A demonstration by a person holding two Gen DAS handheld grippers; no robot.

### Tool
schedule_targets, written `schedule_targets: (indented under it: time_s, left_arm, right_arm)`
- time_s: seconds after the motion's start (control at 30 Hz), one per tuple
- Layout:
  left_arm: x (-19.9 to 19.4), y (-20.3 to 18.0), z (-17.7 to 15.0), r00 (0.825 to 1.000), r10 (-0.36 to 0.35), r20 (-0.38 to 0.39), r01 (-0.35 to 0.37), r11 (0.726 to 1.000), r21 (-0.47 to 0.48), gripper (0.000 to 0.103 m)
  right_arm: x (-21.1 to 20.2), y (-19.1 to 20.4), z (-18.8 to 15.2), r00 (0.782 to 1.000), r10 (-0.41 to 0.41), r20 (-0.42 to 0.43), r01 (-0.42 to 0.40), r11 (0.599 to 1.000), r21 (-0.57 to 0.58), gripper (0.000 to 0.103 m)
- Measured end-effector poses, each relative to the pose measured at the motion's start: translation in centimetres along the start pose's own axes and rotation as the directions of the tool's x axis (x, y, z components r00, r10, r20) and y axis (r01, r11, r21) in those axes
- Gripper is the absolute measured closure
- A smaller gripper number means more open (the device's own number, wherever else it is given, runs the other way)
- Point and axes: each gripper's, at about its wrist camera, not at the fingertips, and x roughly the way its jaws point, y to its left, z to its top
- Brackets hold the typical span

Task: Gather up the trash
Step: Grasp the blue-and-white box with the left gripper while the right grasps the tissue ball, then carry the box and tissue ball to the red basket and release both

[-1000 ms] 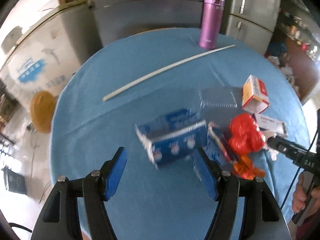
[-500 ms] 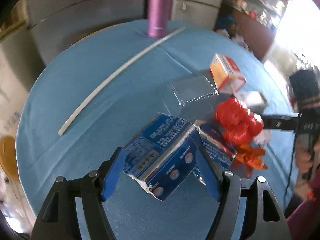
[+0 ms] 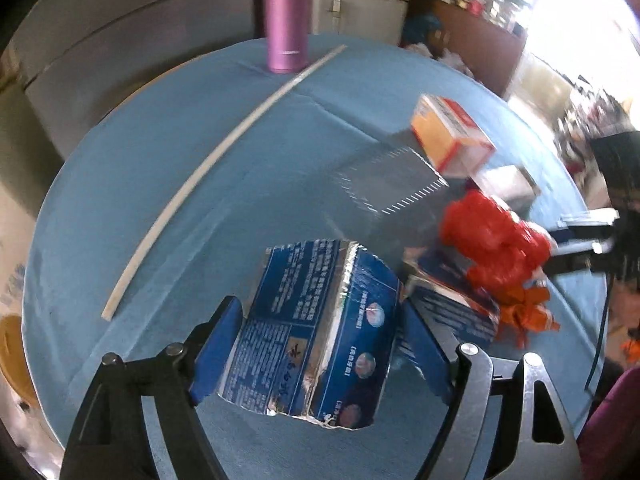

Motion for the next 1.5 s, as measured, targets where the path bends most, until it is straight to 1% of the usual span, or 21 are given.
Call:
schedule_targets:
  time_s: [0.1, 0.2, 0.27, 0.4, 0.5, 0.63, 0.7, 0.77, 0.8, 0.87, 0.9, 0.97, 1.03, 1.13, 1.23, 1.33, 1.43, 1.5]
  left_arm:
    - [0.2, 1.0, 0.1, 1.0, 0.0, -0.009, 0.0, 0.999, -0.045, 0.021]
    - [0.2, 1.4, -0.1, 1.0, -0.02, 0.011, 0.02, 0.996, -0.082, 0.021]
    - [0.0, 1.4, -0.5, 1.0, -0.015, 0.005, 0.015, 0.996, -0.084, 0.02]
    - [0.0, 1.7, -0.4, 1.0, -0.008, 0.005, 0.009, 0.995, -0.103, 0.02]
    - [-0.3, 1.5, -1.2, 1.0, 0.009, -0.015, -0.01, 0.994, -0.108, 0.02]
    - [-0.7, 1.3, -1.4, 1.0, 0.027, 0.0, -0.026, 0.992, -0.12, 0.02]
    - [-0.3, 1.0, -1.5, 0.999, 0.047, -0.024, -0.05, 0.993, -0.11, 0.02]
    - [0.0, 0.7, -1.7, 0.997, 0.06, -0.038, -0.063, 0.993, -0.098, 0.02]
    - [0.0, 0.6, -1.7, 0.998, 0.059, -0.036, -0.063, 0.993, -0.099, 0.02]
    - [0.0, 0.3, -1.9, 0.997, 0.071, -0.034, -0.074, 0.992, -0.101, 0.02]
    - [0.0, 0.1, -2.0, 0.996, 0.082, -0.032, -0.085, 0.992, -0.098, 0.02]
    - [-0.2, -0.2, -2.2, 0.995, 0.092, -0.026, -0.094, 0.991, -0.094, 0.028]
    - [-0.3, -0.6, -2.3, 0.996, 0.085, -0.017, -0.087, 0.991, -0.105, 0.035]
    - [-1.0, -0.9, -2.8, 0.995, 0.101, -0.009, -0.102, 0.986, -0.131, 0.041]
    - [-2.0, -1.1, -3.7, 0.994, 0.113, 0.004, -0.11, 0.976, -0.186, 0.042]
    - [-4.1, -1.5, -4.8, 0.991, 0.124, 0.043, -0.11, 0.962, -0.249, 0.042]
    - [-6.3, -2.3, -6.0, 0.985, 0.163, 0.06, -0.137, 0.942, -0.306, 0.042]
    - [-8.7, -3.2, -7.1, 0.977, 0.2, 0.078, -0.162, 0.926, -0.341, 0.042]
  right_arm:
    - [0.0, 0.2, -0.2, 1.0, -0.024, -0.005, 0.024, 1.0, -0.014, 0.037]
    - [0.0, 0.2, -0.3, 1.0, -0.016, -0.007, 0.016, 1.0, -0.004, 0.036]
    - [0.3, 0.2, -0.1, 1.0, -0.02, -0.008, 0.02, 1.0, -0.005, 0.033]
    - [0.6, 0.7, -0.1, 1.0, -0.031, -0.005, 0.031, 0.999, -0.016, 0.033]
    - [0.6, 0.6, -0.2, 1.0, -0.026, 0.003, 0.026, 1.0, -0.012, 0.033]
    - [0.5, 0.5, -0.3, 0.998, -0.047, 0.029, 0.048, 0.998, -0.029, 0.034]
    - [0.4, 0.3, -0.3, 0.998, -0.053, 0.038, 0.054, 0.998, -0.032, 0.037]
    - [0.4, 0.3, -0.4, 0.996, -0.078, 0.043, 0.079, 0.996, -0.04, 0.049]
    - [0.4, 0.3, -0.3, 0.995, -0.085, 0.045, 0.087, 0.995, -0.046, 0.05]
    - [0.4, 0.2, -0.3, 0.997, -0.071, 0.037, 0.073, 0.997, -0.041, 0.058]
    - [0.4, 0.0, -0.4, 0.997, -0.066, 0.037, 0.067, 0.997, -0.037, 0.058]
    - [0.2, 0.0, -0.5, 0.996, -0.073, 0.047, 0.075, 0.996, -0.042, 0.06]
    - [0.1, 0.3, -0.8, 0.995, -0.085, 0.055, 0.088, 0.994, -0.058, 0.061]
    - [-0.3, 0.7, -1.0, 0.994, -0.095, 0.062, 0.1, 0.992, -0.078, 0.061]
    - [-0.9, 0.8, -1.3, 0.993, -0.092, 0.07, 0.097, 0.992, -0.079, 0.061]
    - [-1.9, 1.0, -1.7, 0.993, -0.084, 0.082, 0.09, 0.992, -0.082, 0.061]
    - [-3.1, 1.5, -1.9, 0.992, -0.071, 0.1, 0.081, 0.992, -0.092, 0.061]
    - [-3.7, 2.1, -2.2, 0.993, -0.055, 0.108, 0.066, 0.993, -0.102, 0.061]
